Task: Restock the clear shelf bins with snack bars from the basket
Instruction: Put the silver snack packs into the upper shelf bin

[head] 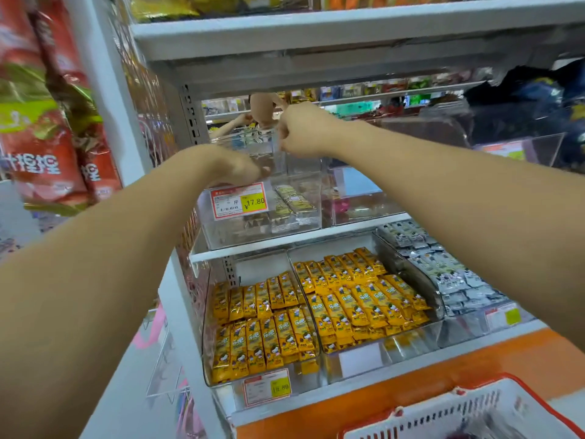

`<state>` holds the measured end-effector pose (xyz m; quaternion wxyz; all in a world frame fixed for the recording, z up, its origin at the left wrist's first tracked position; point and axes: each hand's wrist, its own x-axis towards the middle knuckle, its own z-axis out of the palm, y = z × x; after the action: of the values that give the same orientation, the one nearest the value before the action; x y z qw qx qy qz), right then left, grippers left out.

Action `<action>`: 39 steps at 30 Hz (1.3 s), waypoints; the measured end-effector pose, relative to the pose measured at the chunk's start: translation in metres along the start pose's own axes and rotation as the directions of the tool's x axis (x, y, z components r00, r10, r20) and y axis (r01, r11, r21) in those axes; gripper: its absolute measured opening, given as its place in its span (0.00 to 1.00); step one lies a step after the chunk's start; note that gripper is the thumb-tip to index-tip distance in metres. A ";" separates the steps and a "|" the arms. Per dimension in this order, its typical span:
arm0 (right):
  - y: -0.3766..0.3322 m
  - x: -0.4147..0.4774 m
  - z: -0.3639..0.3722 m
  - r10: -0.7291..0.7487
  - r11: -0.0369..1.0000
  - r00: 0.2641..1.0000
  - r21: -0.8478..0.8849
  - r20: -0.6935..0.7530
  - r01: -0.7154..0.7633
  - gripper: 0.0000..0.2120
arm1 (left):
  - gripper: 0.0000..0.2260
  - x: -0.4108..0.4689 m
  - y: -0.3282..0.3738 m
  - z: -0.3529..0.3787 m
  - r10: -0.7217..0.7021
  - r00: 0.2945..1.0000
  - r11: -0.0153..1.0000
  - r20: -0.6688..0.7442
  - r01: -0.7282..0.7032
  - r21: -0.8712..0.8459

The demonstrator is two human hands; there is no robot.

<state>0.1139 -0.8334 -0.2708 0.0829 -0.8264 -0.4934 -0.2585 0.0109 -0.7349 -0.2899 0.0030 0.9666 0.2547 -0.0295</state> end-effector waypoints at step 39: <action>0.038 -0.559 0.343 0.677 0.625 0.159 -0.447 0.719 -0.640 0.40 | 0.13 -0.081 0.125 0.494 0.418 0.839 0.902 0.348 -0.428 -0.052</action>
<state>0.0523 -1.1498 -0.8432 -0.0793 -0.9688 -0.0532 0.2288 -0.0253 -0.8934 -0.7796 0.0412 0.9777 0.0300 -0.2036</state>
